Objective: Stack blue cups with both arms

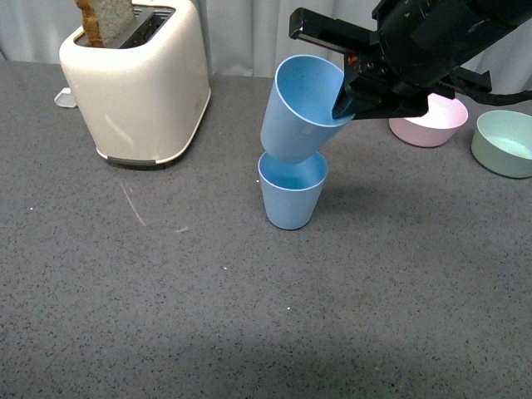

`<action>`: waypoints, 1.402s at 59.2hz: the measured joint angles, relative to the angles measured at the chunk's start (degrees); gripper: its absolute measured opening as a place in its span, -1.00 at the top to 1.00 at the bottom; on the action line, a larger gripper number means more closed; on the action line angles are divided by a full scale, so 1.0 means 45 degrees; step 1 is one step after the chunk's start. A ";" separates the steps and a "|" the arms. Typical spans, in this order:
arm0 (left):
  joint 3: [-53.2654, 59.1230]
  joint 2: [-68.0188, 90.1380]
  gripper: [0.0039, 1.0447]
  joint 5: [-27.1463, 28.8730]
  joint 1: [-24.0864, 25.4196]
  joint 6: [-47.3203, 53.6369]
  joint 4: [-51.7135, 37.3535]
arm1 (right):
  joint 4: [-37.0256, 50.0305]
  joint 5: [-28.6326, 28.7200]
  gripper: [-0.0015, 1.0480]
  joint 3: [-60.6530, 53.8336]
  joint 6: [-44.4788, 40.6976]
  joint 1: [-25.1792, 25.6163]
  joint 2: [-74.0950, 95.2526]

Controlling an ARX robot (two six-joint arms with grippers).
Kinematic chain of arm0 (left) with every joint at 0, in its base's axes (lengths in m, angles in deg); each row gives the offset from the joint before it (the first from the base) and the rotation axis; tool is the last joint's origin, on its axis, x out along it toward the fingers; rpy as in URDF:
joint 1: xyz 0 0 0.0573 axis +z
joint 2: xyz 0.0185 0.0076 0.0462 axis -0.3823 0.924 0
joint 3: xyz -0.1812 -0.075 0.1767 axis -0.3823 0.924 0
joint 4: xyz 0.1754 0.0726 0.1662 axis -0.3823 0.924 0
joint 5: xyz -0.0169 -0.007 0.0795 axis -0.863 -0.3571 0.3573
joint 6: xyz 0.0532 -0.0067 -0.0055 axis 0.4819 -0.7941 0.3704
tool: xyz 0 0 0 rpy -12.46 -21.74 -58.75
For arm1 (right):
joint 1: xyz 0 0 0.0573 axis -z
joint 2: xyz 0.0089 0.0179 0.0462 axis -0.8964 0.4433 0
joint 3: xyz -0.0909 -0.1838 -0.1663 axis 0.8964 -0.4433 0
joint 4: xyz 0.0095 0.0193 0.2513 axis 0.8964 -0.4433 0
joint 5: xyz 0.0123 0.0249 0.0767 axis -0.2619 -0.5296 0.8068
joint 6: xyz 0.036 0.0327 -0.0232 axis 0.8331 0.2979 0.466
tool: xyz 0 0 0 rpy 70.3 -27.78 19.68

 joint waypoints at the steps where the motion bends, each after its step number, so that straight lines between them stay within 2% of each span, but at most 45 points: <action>1: 0.0000 0.0000 -0.88 0.0000 0.0000 0.0000 0.0000 | 0.0000 0.0000 0.98 0.0000 -0.0005 -0.0005 0.0000; 9: 0.0000 0.0000 -0.88 0.0000 0.0000 0.0000 0.0000 | 0.0019 0.0068 0.94 0.0000 0.0039 -0.0015 0.0068; 13: 0.0000 0.0000 -0.88 0.0000 0.0000 0.0000 0.0000 | 0.0058 0.0121 0.67 0.0000 0.0097 -0.0015 0.0117; 18: 0.0000 0.0000 -0.88 0.0000 0.0000 0.0000 0.0000 | 0.0121 0.0131 0.43 0.0000 0.0131 0.0005 0.0117; 36: 0.0000 0.0000 -0.88 0.0000 -0.0005 0.0000 0.0000 | 0.0986 -0.0573 -0.57 -0.0141 -0.0291 0.0136 -0.0083; 37: 0.0000 0.0000 -0.88 -0.0005 0.0000 0.0000 0.0000 | 0.2050 -0.1292 -0.55 -0.0534 -0.0578 0.0083 -0.0102; 38: 0.0000 0.0000 -0.88 0.0000 0.0000 0.0000 0.0000 | 0.4158 -0.2739 -0.45 -0.1462 -0.1214 0.0063 -0.0243; 40: 0.0000 0.0000 -0.88 0.0000 0.0000 0.0000 0.0000 | 0.6348 -0.4221 -0.35 -0.2448 -0.1943 0.0058 -0.0355; 41: 0.0000 0.0000 -0.88 -0.0015 -0.0005 0.0005 0.0000 | 0.7053 -0.4435 -0.32 -0.2822 -0.2050 0.0058 -0.0413; 43: 0.0000 0.0000 -0.88 -0.0005 0.0000 0.0005 0.0000 | 0.9845 -0.5693 -0.18 -0.4313 -0.2934 0.0165 -0.0665; 44: 0.0000 0.0000 -0.88 0.0019 -0.0005 0.0005 0.0005 | 1.1900 -0.6086 -0.08 -0.5396 -0.3332 0.0296 -0.0889; 47: 0.0000 0.0000 -0.88 0.0044 0.0000 0.0005 0.0010 | 1.5742 -0.6096 0.16 -0.7329 -0.3915 0.0738 -0.1710; 50: 0.0000 0.0000 -0.88 0.0029 -0.0005 0.0005 0.0010 | 1.7588 -0.5833 0.39 -0.8548 -0.4182 0.1146 -0.2929; 55: 0.0000 0.0000 -0.88 0.0005 -0.0005 0.0005 0.0010 | 1.8714 -0.5527 0.67 -0.9724 -0.4342 0.1588 -0.3808; 61: 0.0000 0.0000 -0.88 0.0005 -0.0005 0.0005 0.0010 | 1.8860 -0.5105 0.99 -1.1166 -0.4464 0.1957 -0.4308; 83: 0.0000 0.0000 -0.88 0.0005 0.0000 0.0005 0.0015 | 1.7758 -0.3857 0.98 -1.4348 -0.4503 0.3196 -0.8461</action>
